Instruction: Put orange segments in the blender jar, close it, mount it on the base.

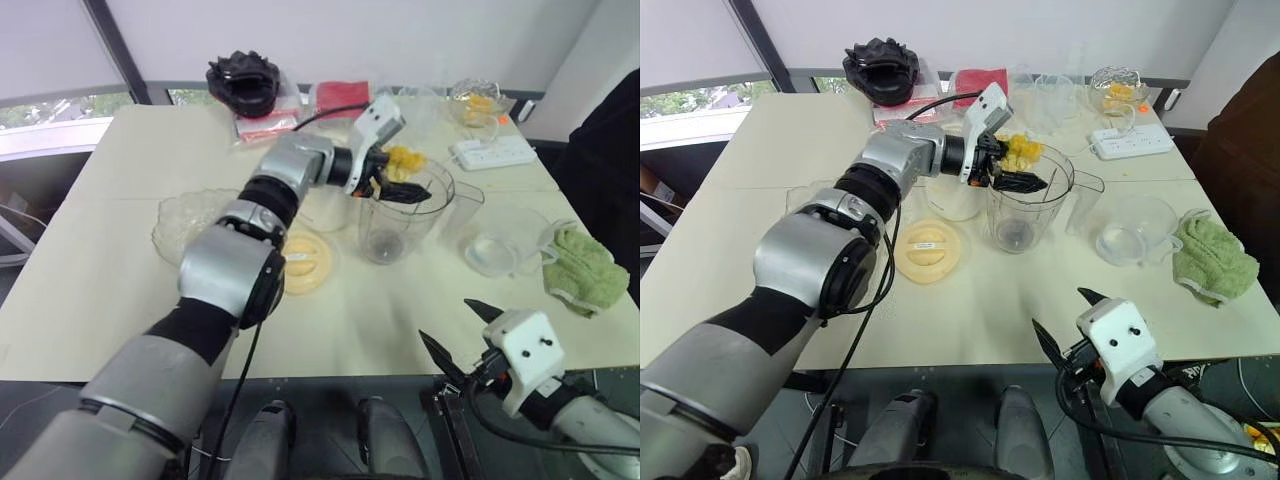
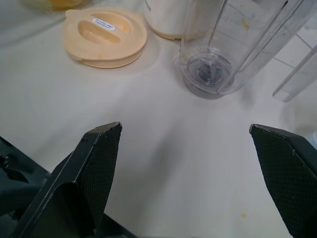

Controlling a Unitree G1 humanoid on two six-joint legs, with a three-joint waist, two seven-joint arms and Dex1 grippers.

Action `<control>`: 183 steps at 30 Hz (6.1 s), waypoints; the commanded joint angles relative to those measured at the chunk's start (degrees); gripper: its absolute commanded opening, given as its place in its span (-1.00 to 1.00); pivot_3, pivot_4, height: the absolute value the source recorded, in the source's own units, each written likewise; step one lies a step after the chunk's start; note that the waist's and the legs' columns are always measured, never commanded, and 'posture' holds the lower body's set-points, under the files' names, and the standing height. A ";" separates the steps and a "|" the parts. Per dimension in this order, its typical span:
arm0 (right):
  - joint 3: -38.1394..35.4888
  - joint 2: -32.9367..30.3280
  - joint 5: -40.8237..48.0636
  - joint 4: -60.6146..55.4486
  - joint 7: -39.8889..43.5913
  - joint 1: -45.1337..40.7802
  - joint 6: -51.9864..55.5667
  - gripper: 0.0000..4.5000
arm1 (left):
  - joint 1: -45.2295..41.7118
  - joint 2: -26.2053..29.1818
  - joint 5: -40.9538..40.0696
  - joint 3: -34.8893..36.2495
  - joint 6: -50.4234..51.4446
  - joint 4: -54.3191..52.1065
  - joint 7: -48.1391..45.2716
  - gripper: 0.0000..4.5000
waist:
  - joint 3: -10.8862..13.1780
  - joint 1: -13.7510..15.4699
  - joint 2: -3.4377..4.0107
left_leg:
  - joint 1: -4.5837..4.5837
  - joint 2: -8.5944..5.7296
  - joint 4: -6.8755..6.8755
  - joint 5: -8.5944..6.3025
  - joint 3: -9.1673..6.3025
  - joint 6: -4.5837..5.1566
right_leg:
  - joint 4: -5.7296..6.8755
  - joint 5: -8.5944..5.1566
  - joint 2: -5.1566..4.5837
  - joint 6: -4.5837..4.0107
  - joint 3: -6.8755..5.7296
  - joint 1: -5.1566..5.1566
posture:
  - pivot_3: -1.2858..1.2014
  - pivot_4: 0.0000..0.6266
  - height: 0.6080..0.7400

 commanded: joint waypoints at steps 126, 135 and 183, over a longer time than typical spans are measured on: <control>-4.49 31.98 -24.12 26.74 2.40 -42.81 14.63 0.91 | 57.53 25.18 -19.99 1.76 29.72 -89.21 22.46 0.98 | -0.10 -0.13 0.21 | 0.09 0.05 0.12 -0.03 -0.11 0.05 | 0.11 0.09 0.08 -0.17 0.04 0.06 | 0.03 -0.52 1.00; -12.89 35.03 -25.42 21.08 -0.44 -38.74 16.95 0.91 | 58.35 25.11 -20.42 0.33 28.66 -88.76 22.32 0.98 | -0.12 -0.19 0.24 | 0.15 0.07 0.01 -0.02 -0.10 0.03 | 0.11 0.09 0.09 -0.18 0.04 0.04 | 0.03 -0.52 1.00; -21.28 36.35 -25.46 58.69 -3.82 -52.97 2.26 0.91 | 61.86 26.20 -22.43 0.67 29.41 -93.70 27.66 0.98 | -0.22 -0.45 0.50 | 0.17 0.08 -0.18 0.00 -0.07 0.01 | 0.04 0.08 0.08 -0.19 0.05 0.01 | 0.03 -0.52 1.00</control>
